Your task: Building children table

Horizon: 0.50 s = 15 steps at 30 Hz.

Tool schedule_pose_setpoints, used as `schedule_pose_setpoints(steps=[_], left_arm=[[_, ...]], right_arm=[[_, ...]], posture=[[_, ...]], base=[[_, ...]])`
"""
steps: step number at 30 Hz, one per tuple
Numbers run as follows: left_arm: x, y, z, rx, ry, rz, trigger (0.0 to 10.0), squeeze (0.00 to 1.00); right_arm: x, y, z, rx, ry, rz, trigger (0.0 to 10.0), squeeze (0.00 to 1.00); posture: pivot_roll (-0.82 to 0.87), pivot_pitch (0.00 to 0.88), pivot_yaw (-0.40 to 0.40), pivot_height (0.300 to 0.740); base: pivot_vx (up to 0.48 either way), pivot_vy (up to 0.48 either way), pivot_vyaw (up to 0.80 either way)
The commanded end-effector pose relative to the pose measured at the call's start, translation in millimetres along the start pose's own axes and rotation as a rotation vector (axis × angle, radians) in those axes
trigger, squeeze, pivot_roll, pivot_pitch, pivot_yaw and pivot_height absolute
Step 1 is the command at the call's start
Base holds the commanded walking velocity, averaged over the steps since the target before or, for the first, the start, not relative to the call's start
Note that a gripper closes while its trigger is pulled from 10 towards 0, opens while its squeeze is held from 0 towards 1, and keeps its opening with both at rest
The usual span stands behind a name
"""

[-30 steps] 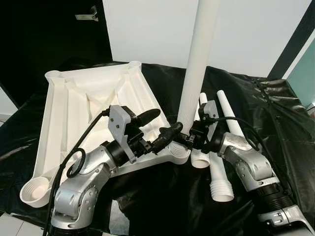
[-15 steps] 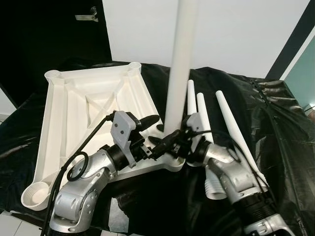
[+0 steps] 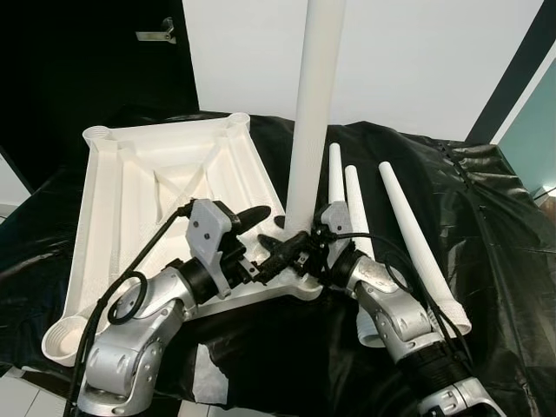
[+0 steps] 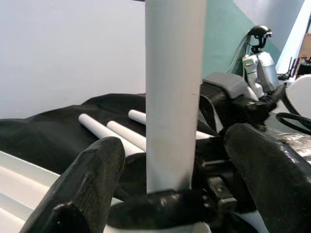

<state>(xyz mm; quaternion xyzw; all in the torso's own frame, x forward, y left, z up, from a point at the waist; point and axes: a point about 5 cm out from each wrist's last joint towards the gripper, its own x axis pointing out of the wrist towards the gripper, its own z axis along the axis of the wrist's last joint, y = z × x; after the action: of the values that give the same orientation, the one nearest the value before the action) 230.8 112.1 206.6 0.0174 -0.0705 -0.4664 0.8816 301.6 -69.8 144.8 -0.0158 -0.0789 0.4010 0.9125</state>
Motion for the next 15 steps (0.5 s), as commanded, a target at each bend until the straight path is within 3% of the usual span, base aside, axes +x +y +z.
schedule_pose_setpoints(steps=[1,8,9,12,15], left_arm=[[-3.0,2.9,0.0,-0.002,0.015,0.081,10.0,0.00],[-6.5,-1.3,-1.1,-0.018,0.030,0.047,10.0,0.00],[-9.4,-6.8,-3.9,-0.020,0.060,0.001,10.0,0.00],[-15.0,-17.0,-13.3,-0.030,0.134,-0.074,10.0,0.00],[-17.1,-18.7,-15.0,-0.035,0.151,-0.080,10.0,0.00]], right_arm=[[-8.0,-6.0,-14.7,0.005,0.074,-0.037,10.0,0.00],[-9.6,-8.4,-18.1,0.016,0.082,-0.046,10.0,0.00],[-9.6,-8.6,-19.5,0.021,0.084,-0.035,10.0,0.00],[-9.7,-0.8,-21.2,0.021,0.088,0.012,10.0,0.00],[-12.5,5.7,-22.8,0.022,0.088,0.012,10.0,0.00]], posture=[[0.12,0.000,-0.070,0.740],[0.13,0.000,-0.071,0.740],[0.14,0.000,-0.075,0.740],[0.15,0.000,-0.082,0.740],[0.15,0.000,-0.084,0.740]], base=[[0.000,0.000,0.00],[0.000,0.000,0.00],[0.000,0.000,0.00],[0.000,0.000,0.00],[0.000,0.000,0.00]])
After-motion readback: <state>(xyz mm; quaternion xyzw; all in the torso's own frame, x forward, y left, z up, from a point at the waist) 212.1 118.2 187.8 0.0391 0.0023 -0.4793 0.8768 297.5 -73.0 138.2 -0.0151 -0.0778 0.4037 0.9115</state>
